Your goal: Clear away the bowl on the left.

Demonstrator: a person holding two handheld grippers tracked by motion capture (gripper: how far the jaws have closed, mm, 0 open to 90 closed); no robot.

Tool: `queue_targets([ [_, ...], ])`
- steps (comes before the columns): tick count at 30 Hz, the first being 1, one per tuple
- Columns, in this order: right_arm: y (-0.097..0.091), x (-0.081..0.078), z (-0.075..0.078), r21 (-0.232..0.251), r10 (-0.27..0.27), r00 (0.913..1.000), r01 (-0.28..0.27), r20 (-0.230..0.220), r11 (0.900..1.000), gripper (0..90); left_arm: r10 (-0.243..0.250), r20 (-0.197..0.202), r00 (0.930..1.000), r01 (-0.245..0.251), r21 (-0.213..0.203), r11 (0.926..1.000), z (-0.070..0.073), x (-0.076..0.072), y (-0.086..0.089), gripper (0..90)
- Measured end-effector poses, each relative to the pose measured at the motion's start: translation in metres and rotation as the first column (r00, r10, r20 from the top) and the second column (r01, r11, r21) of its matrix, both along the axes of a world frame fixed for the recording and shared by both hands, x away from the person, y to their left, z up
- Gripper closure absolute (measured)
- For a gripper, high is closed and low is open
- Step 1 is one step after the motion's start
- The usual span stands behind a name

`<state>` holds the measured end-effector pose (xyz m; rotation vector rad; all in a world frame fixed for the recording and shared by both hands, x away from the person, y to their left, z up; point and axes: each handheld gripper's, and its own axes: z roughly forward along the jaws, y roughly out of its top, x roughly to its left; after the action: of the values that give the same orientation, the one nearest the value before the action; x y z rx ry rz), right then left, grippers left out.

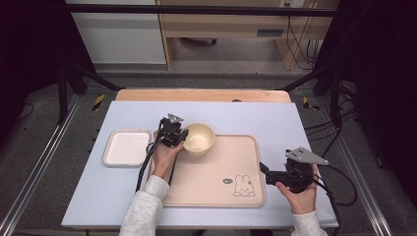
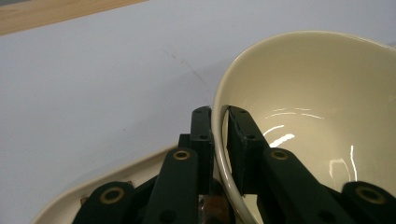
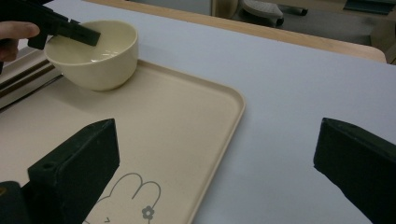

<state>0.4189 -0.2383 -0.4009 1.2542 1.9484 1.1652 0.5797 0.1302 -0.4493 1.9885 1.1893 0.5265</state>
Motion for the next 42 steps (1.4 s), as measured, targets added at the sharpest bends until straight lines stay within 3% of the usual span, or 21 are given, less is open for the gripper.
queue_targets([
  [9,0.0,0.0,0.0,0.004,-0.001,1.0,0.001,-0.001,1.0,0.6,-0.007,0.006,1.0,0.006,0.024,0.9997,0.0,-0.001,-0.001,78.0],
  [17,-0.001,0.0,0.0,0.003,-0.005,1.0,0.005,-0.004,1.0,0.6,-0.023,0.035,0.9991,0.023,-0.006,0.9997,0.011,-0.012,0.006,65.0],
  [28,0.0,0.001,-0.001,-0.003,-0.008,0.9999,0.008,-0.011,1.0,0.6,-0.039,0.123,0.9916,0.045,-0.042,0.9981,0.034,-0.044,0.025,48.0],
  [42,-0.001,0.002,-0.002,-0.009,-0.01,0.9998,0.009,-0.019,0.9999,0.6,-0.031,0.201,0.9792,0.038,-0.032,0.9987,0.051,-0.082,0.064,37.1],
])
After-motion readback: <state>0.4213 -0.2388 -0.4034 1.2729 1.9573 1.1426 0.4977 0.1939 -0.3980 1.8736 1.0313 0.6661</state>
